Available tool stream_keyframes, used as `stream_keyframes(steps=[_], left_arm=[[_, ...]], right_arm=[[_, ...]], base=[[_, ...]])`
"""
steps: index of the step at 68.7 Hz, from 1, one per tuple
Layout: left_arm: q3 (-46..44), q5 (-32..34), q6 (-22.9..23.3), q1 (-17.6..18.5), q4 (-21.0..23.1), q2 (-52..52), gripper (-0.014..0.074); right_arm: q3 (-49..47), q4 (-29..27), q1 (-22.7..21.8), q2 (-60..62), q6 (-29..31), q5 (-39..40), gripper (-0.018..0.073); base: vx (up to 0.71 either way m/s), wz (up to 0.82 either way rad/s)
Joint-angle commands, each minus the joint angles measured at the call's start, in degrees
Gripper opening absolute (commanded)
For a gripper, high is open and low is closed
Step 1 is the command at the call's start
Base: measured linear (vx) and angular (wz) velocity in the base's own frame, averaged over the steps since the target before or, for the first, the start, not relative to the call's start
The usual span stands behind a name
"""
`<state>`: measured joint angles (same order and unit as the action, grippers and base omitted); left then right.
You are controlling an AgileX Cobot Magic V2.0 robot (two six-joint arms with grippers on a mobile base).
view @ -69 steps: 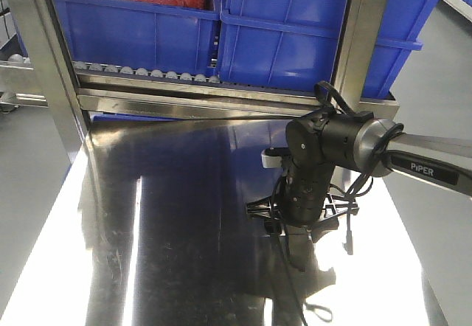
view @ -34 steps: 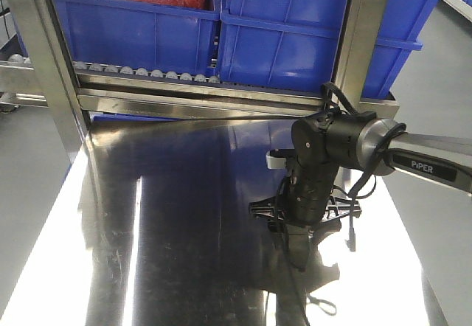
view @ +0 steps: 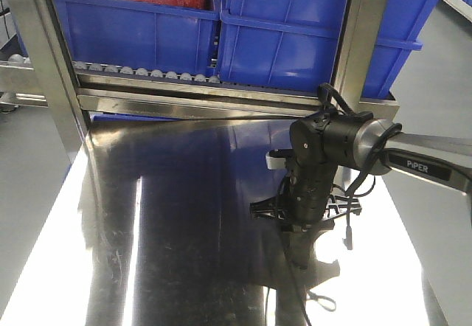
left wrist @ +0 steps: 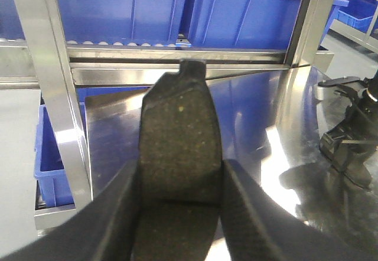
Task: Move and align brake pads A on conveyor
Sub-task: 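Close the right gripper on the brake pad and lift it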
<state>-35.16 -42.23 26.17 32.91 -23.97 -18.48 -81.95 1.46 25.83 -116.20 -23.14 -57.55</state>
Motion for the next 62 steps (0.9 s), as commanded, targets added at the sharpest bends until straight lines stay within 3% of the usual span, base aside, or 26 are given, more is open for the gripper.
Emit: stream_keyframes(steps=[1,16,40,62], left_arm=[[-1.59,5.21,0.14,0.23,-1.44,-0.55,-0.0006],[-1.59,5.21,0.14,0.23,-1.44,-0.55,-0.0006],[-1.59,5.21,0.14,0.23,-1.44,-0.55,-0.0006],[-1.59,5.21,0.14,0.23,-1.44,-0.55,-0.0006]], right_arm=[[-1.27,1.36,-0.06,6.76,0.60,2.83,-0.0018],[1.86,2.16,-0.06,18.24,3.79,6.78,-0.0011],[24.20,5.01,-0.06,46.58,3.60,25.90,-0.0008],[36.74,12.09,-0.06,68.96,3.66,31.93,-0.0007]], base=[[0.00,0.00],[0.00,0.00],[0.00,0.00],[0.00,0.00]])
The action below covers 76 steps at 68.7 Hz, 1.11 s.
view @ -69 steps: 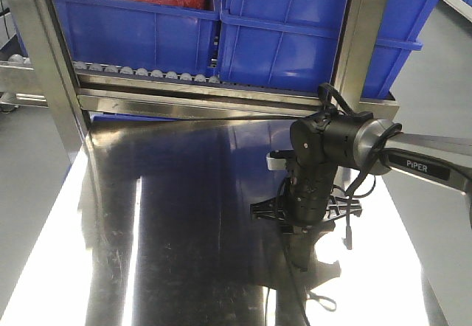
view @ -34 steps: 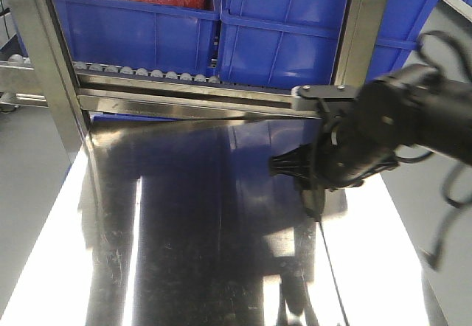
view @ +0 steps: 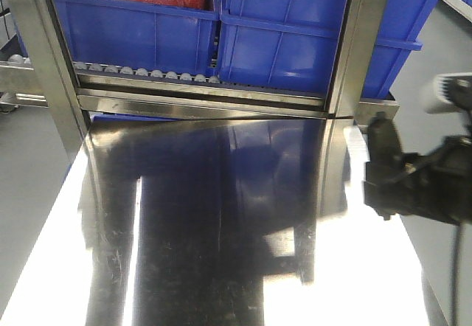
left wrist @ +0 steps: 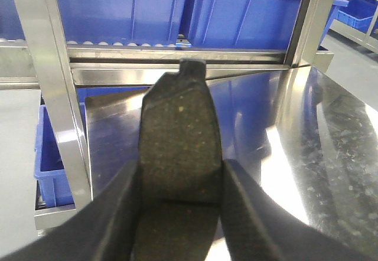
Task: Move and align brake pads A on conveyor
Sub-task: 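Close the right gripper on the brake pad and lift it, then back the base away from the steel table and turn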
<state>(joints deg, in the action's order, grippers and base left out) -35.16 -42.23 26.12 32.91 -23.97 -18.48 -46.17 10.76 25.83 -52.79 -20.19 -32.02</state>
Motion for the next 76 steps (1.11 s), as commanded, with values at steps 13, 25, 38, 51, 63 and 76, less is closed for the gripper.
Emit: stream_keyframes(steps=[13,25,38,51,63,76], left_arm=[[-1.59,5.21,0.19,0.23,-1.44,-0.55,-0.0006],[-1.59,5.21,0.19,0.23,-1.44,-0.55,-0.0006],[-1.59,5.21,0.19,0.23,-1.44,-0.55,-0.0006],[-1.59,5.21,0.19,0.23,-1.44,-0.55,-0.0006],[-1.59,5.21,0.19,0.23,-1.44,-0.55,-0.0006],[-1.59,5.15,0.19,0.23,-1.44,-0.55,-0.0006]], right_arm=[[7.55,4.85,-0.06,16.59,1.13,8.75,-0.0007],[10.60,5.25,-0.06,21.98,1.13,10.42,-0.0007],[10.54,7.41,-0.06,22.74,1.13,10.43,-0.0007],[10.54,7.36,-0.06,22.74,1.13,10.22,-0.0007],[10.54,7.36,-0.06,22.74,1.13,10.22,-0.0007],[10.54,7.30,-0.06,22.74,1.13,10.22,-0.0007]], base=[[0.00,0.00],[0.00,0.00],[0.00,0.00],[0.00,0.00],[0.00,0.00],[-0.02,0.11]])
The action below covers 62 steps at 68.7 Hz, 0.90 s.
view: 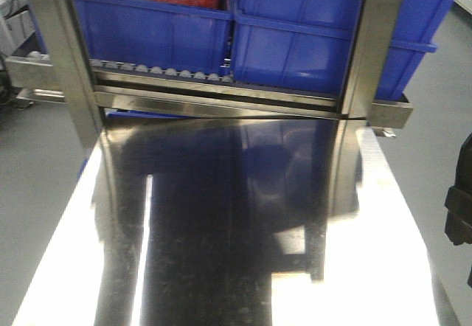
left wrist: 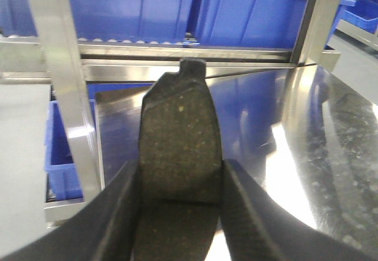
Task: Move and align brake pads A on conveyor
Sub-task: 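Back the base away from the steel table and turn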
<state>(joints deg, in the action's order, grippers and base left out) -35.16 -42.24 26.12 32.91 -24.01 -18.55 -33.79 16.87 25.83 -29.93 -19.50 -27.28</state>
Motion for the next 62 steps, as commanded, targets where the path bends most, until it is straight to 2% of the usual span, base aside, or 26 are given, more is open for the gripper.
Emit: stream_keyframes(steps=[1,19,62], left_arm=[[-1.59,5.16,0.19,0.23,-1.39,-0.49,-0.0006],[-1.59,5.18,0.19,0.23,-1.44,-0.49,-0.0006],[-1.59,5.18,0.19,0.23,-1.44,-0.49,-0.0006]], right_arm=[[-1.84,1.20,-0.06,-0.13,0.44,5.48,-0.0007],[-1.84,1.20,-0.06,-0.13,0.44,5.48,-0.0007],[-1.84,1.20,-0.06,-0.13,0.44,5.48,-0.0007]], base=[[-0.05,0.26],[-0.10,0.49],[-0.18,0.71]])
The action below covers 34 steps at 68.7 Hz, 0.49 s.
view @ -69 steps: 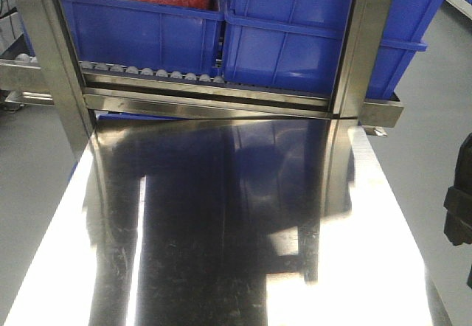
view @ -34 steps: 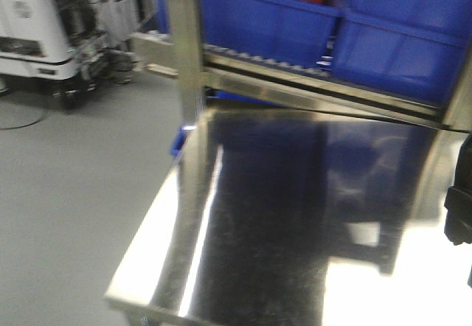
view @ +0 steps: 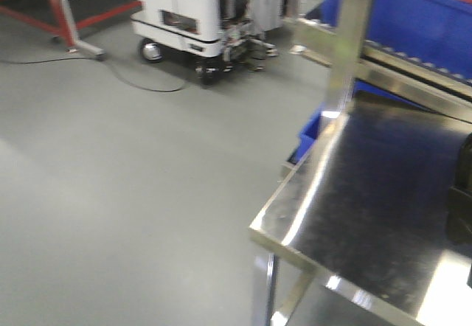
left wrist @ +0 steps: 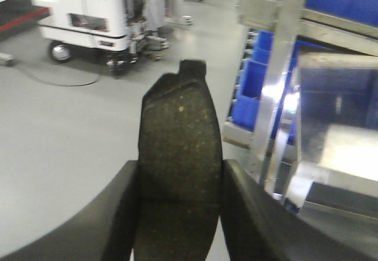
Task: Move and align brake pads A on conveyor
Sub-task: 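Back the base away from the steel table and turn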
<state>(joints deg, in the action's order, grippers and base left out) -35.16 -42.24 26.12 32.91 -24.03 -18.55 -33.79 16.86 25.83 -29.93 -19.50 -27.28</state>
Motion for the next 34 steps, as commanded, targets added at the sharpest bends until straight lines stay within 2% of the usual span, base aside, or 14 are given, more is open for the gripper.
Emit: stream_keyframes(steps=[1,34], left_arm=[[-1.59,5.18,0.19,0.23,-1.42,-0.49,-0.0006],[-1.59,5.18,0.19,0.23,-1.42,-0.49,-0.0006]], right_arm=[[-1.84,1.21,-0.06,-0.13,0.44,5.48,-0.0007],[-1.84,1.21,-0.06,-0.13,0.44,5.48,-0.0007]], base=[[-0.19,0.73],[-0.20,0.82]])
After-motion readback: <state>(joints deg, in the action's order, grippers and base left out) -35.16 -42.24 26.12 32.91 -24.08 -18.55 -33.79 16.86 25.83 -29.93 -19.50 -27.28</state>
